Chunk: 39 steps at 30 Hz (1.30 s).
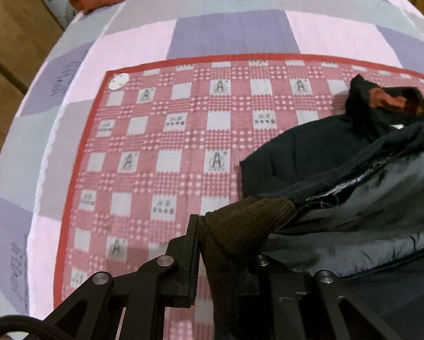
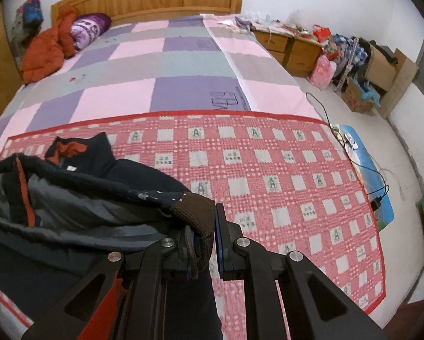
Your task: Fold large clothes
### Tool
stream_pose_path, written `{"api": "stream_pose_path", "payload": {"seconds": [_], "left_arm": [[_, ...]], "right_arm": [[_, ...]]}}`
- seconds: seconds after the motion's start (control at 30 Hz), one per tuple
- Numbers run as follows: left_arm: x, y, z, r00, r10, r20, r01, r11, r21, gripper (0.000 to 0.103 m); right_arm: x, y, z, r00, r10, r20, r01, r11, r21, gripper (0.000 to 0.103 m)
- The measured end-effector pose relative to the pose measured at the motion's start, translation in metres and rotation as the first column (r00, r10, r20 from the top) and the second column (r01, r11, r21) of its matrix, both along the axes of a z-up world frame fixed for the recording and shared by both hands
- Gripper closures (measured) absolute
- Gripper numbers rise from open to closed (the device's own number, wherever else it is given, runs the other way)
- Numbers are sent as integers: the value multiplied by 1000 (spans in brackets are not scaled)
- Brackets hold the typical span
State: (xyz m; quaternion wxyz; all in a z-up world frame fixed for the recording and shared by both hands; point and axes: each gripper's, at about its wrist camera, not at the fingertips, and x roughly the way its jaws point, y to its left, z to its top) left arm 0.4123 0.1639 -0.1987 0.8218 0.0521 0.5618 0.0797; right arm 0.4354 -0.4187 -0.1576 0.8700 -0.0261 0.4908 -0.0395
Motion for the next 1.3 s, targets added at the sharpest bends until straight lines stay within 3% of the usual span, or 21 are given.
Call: {"api": "stream_pose_path", "payload": {"seconds": [0.5,0.83,1.03,1.17,1.23,1.3], "left_arm": [[83,-3,-88,996,19,-84,-21,999,-26,87],[102,-12,-130,994,-15,-111,15,1000,-6,85],[103,-18,-144,995,-26,-94,27,1000,13,84],[101,-23,-142,994,-50,-100,56,997,58,78],[104,-18,-134,992,-45,-120,52,997,53,71],[108,-9,-123,991,-28,-129,31,999,18,58]], "right_arm": [[81,4,-87,992,-86,-91,79,994,-74,91],[104,2,-135,977,-158,-144,149,986,-77,91],[108,8,-157,975,-147,-169,127,984,-123,91],[104,13,-158,979,-137,-154,111,980,-162,89],[102,16,-154,980,-129,-148,100,977,-186,89],[101,19,-147,982,-118,-146,86,974,-209,89]]}}
